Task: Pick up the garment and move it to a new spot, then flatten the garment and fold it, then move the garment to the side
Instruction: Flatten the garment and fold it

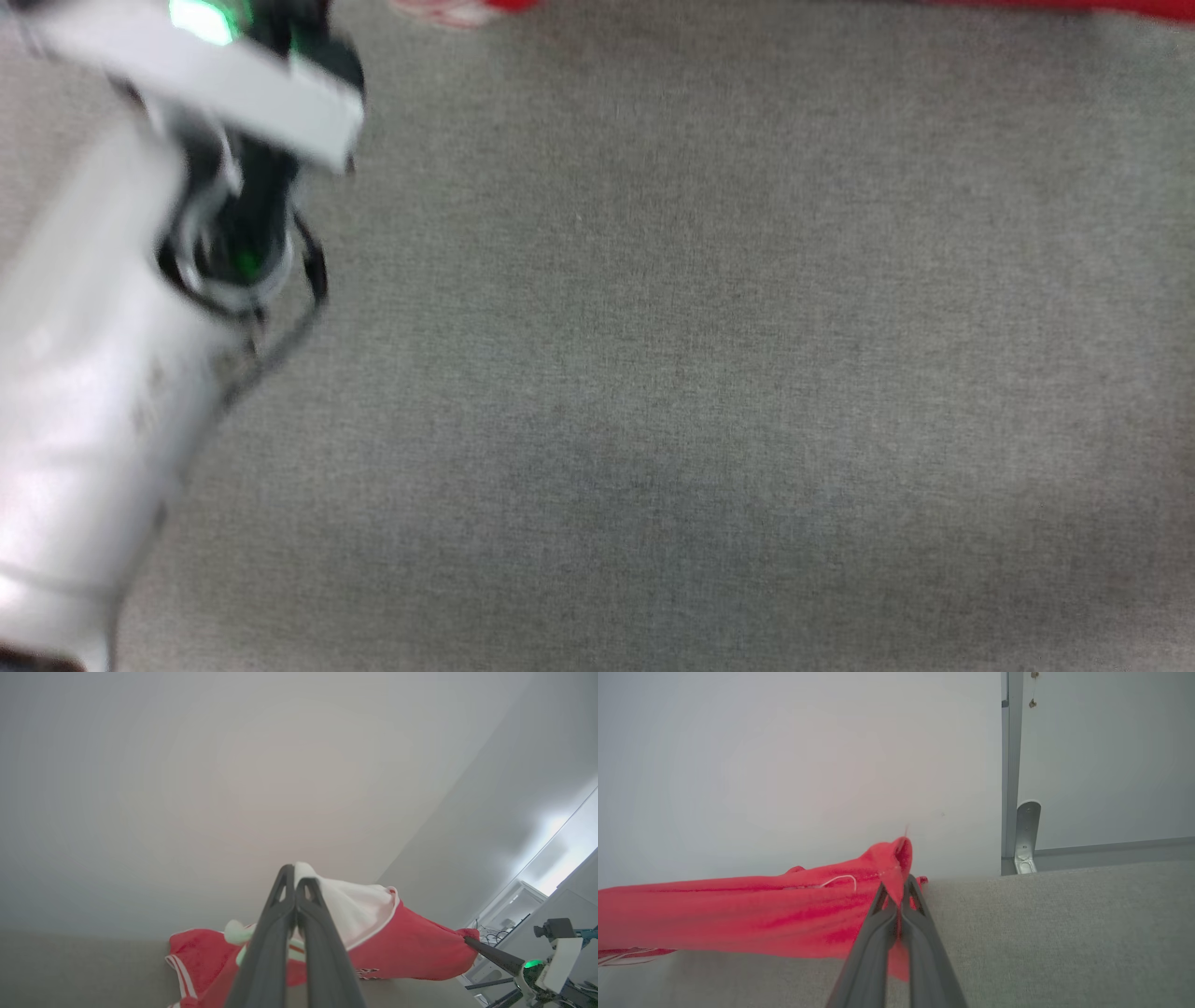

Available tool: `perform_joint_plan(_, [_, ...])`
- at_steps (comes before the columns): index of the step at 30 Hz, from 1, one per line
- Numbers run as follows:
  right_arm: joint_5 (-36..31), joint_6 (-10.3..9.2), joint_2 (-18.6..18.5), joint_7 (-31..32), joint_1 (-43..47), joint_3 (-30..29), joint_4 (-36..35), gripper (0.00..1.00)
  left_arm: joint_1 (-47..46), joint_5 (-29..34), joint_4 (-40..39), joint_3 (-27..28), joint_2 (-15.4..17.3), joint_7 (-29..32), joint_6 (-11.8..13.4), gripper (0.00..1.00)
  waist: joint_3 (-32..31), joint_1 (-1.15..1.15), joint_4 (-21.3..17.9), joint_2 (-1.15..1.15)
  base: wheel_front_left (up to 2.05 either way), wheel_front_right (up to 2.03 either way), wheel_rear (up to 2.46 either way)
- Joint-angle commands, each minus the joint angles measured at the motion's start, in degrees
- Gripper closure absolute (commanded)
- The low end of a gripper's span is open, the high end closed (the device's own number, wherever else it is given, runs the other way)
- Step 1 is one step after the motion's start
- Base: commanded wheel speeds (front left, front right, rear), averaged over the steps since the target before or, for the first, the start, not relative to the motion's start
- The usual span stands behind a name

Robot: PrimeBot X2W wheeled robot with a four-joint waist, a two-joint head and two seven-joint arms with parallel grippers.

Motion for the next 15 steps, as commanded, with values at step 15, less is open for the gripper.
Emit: perform_joint_plan(15, [14.2,-0.06,-8.4,11.9,42.9,-0.6,-27.8,1.00,42.2,8.0,-17.3,9.0,0.5,-0.3,0.1,1.00,-11.6,0.00,-1.1,0.00,0.00,0.00,0.00])
